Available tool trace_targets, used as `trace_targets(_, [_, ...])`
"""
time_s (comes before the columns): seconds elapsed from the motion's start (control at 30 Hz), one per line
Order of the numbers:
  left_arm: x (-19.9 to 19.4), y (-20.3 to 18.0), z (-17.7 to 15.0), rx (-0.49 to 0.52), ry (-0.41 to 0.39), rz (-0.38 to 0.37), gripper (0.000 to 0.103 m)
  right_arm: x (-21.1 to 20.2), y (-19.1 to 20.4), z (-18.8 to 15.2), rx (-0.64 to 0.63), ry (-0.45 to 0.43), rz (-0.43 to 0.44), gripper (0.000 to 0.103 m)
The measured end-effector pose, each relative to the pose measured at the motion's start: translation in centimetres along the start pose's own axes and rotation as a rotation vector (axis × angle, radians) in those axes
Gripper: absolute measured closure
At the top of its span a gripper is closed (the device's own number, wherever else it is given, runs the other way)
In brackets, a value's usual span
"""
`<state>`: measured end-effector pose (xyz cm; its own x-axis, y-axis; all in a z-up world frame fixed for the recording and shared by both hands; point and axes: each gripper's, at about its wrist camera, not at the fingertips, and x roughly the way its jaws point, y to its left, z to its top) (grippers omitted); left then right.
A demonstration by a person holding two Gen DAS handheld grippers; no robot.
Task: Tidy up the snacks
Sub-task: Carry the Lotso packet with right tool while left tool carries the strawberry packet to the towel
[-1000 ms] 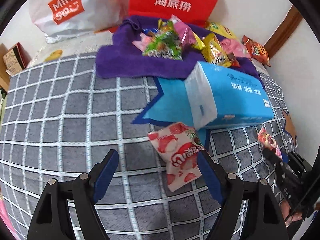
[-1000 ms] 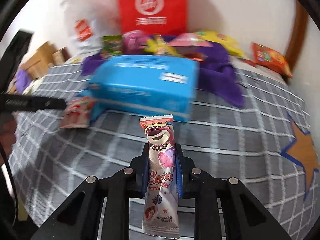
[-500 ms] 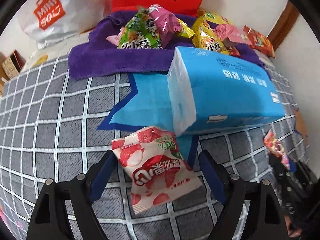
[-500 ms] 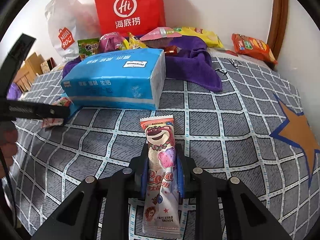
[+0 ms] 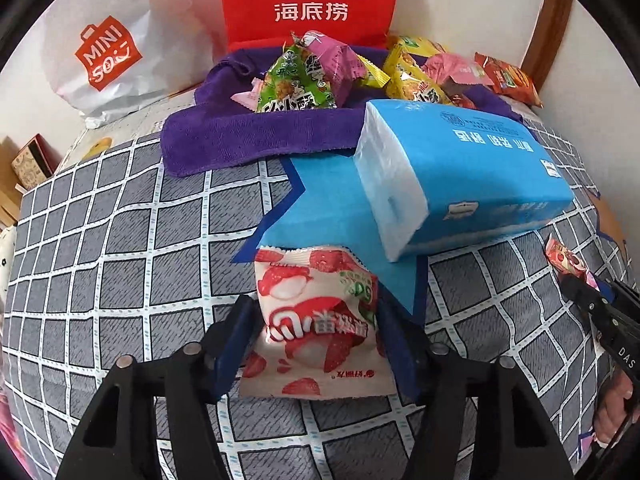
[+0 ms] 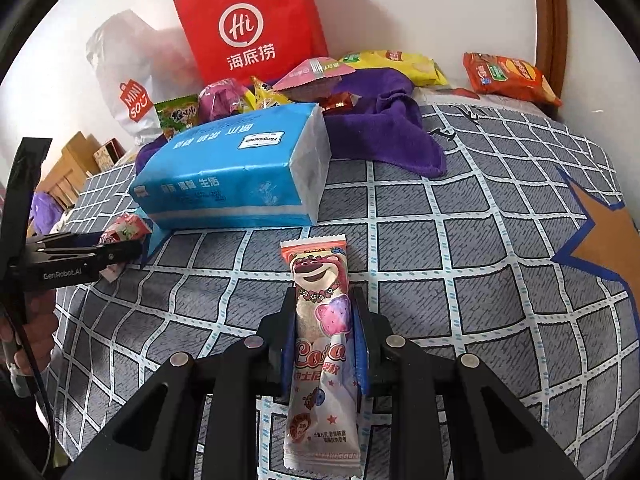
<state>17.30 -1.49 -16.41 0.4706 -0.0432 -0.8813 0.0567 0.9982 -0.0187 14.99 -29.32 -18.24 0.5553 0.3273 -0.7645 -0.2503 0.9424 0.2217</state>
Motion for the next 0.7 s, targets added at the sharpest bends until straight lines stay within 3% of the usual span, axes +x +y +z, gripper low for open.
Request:
trace_targets(0.13, [0.2,-0.7,-0.2,0.009,-0.030,0.028,0.040,0.1,0.3,0.0,-0.012,0.001,-0.014,0.079])
trace_targets(0.2, [0.1,-0.6,-0.2,0.015,-0.036,0.019,0.048,0.1,0.4,0.0,-0.016,0.001,-0.019,0.079])
trace_targets(0.3, [-0.3,-0.3,-0.4,0.005,-0.030,0.004,0.053,0.1,0.4,0.0,-0.015,0.001,-0.018,0.079])
trace_targets(0.7, [-3.7,0.8,-0.9,-0.035,-0.036,-0.086,0.054,-2.1,1.2,0.7,0.021,-0.018,0.004,0.081])
